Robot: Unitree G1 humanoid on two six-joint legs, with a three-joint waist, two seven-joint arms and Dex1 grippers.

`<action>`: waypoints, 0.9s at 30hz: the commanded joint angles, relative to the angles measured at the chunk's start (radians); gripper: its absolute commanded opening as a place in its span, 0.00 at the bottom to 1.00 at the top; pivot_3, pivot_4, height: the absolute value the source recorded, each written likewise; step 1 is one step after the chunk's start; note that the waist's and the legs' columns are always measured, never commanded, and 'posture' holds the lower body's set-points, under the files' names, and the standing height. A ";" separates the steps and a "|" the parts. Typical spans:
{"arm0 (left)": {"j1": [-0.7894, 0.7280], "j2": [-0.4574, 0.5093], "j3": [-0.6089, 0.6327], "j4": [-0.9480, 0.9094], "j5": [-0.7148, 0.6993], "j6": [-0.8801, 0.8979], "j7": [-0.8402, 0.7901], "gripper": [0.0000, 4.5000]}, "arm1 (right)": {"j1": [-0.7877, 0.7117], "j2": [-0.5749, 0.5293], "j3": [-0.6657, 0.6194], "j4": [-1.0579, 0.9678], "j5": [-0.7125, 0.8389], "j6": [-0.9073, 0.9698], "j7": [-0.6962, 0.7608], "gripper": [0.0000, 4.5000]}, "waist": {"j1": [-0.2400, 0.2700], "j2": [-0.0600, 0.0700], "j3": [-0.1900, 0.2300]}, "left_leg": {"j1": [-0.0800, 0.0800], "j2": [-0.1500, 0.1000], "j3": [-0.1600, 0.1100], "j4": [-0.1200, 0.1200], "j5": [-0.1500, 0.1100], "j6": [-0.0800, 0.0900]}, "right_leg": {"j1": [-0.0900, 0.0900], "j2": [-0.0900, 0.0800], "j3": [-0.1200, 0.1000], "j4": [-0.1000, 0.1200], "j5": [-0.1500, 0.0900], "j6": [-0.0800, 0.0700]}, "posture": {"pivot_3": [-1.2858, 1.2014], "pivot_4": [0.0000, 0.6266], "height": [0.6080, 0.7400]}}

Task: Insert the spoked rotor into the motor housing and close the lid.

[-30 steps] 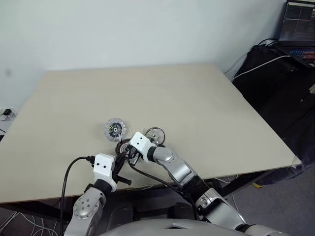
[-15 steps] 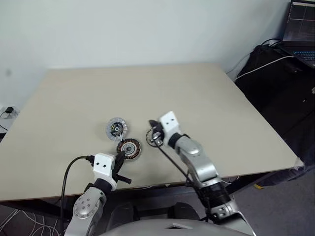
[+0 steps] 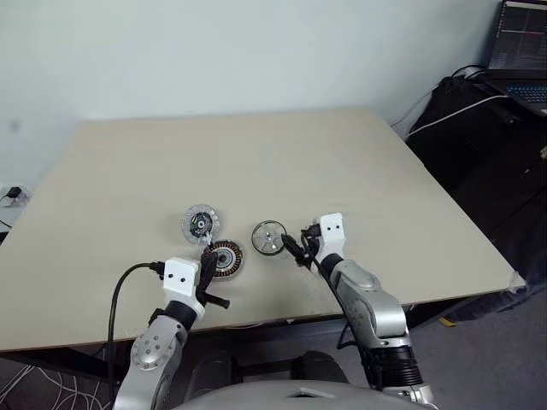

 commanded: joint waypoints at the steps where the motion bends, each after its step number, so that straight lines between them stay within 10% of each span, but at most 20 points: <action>1: -0.018 0.003 -0.003 -0.007 0.006 -0.009 -0.005 0.00 | -0.044 0.035 -0.076 0.038 0.083 0.059 -0.032 0.70 | 0.001 0.000 0.000 | 0.000 0.000 0.000 0.000 0.000 0.000 | 0.000 0.000 0.000 0.000 0.000 0.000 | 0.52 0.00 1.00; 27: 0.014 0.010 0.000 -0.011 -0.002 -0.015 -0.021 0.00 | -0.124 0.058 -0.066 0.197 0.255 0.067 0.004 0.66 | -0.002 0.002 0.002 | 0.000 0.000 0.000 0.000 0.000 0.000 | 0.000 0.000 0.000 0.000 0.000 0.000 | 0.52 0.00 1.00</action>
